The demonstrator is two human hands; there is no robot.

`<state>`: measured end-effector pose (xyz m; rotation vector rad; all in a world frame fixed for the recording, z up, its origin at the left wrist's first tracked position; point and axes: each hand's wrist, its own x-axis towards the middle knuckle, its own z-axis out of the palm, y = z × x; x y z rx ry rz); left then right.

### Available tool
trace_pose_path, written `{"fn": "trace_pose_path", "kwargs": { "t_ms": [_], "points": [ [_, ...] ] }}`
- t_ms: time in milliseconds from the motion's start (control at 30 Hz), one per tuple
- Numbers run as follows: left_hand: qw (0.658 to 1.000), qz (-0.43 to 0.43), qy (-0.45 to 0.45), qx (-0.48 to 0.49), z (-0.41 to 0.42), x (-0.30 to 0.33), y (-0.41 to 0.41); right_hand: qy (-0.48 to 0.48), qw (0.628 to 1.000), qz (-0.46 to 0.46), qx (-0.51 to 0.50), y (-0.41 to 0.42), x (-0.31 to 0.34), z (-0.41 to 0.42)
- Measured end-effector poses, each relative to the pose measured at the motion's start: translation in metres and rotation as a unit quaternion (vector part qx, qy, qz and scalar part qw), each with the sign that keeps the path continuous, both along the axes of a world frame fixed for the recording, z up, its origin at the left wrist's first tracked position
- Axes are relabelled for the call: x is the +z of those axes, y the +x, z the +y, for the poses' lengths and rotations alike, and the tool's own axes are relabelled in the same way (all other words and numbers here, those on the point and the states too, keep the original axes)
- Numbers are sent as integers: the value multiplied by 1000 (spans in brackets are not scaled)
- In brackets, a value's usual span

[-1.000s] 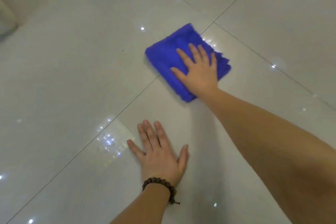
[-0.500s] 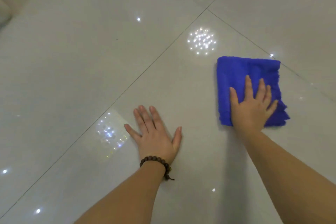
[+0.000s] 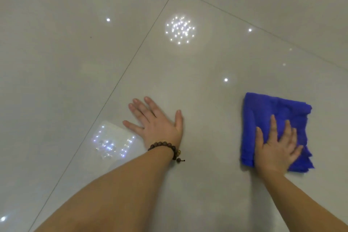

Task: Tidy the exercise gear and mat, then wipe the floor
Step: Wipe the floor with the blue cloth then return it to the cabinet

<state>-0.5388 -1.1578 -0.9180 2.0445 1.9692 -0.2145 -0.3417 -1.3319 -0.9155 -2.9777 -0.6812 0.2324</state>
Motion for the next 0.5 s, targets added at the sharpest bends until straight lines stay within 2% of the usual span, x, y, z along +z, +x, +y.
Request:
{"fn": "trace_pose_path", "kwargs": {
  "t_ms": [500],
  "points": [
    [1000, 9, 6, -18, -2, -2, -1, -6, 1000, -5, -11, 5, -6, 4]
  ]
}}
